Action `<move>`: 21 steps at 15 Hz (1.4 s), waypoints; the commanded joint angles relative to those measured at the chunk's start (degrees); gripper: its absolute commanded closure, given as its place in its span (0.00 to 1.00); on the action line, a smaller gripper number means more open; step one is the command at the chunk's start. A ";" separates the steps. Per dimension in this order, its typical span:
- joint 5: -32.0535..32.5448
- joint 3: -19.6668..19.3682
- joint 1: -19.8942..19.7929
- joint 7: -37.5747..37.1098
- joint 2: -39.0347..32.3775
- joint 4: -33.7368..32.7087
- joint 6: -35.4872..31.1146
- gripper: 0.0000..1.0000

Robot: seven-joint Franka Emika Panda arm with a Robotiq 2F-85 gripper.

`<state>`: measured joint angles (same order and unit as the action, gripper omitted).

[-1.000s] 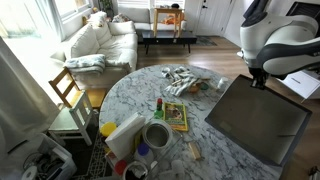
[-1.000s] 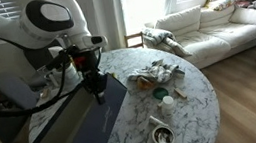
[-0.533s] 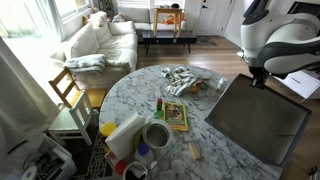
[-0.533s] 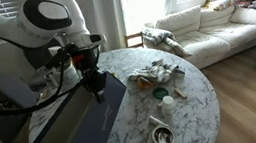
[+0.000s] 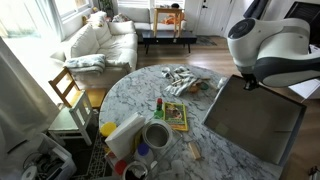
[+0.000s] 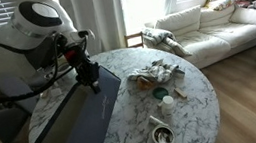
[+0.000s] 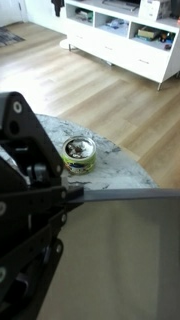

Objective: Put the box upside down

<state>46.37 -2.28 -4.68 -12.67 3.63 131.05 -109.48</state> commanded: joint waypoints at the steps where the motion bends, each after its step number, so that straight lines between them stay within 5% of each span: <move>1: 8.11 2.43 2.38 -8.96 1.79 2.63 4.02 0.99; 15: 14.31 8.28 8.73 -33.26 -2.85 3.30 22.93 0.99; 21: 12.38 8.59 10.08 -37.85 -5.94 1.48 25.13 0.99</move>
<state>58.83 6.22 4.69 -47.09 -0.55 133.59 -86.78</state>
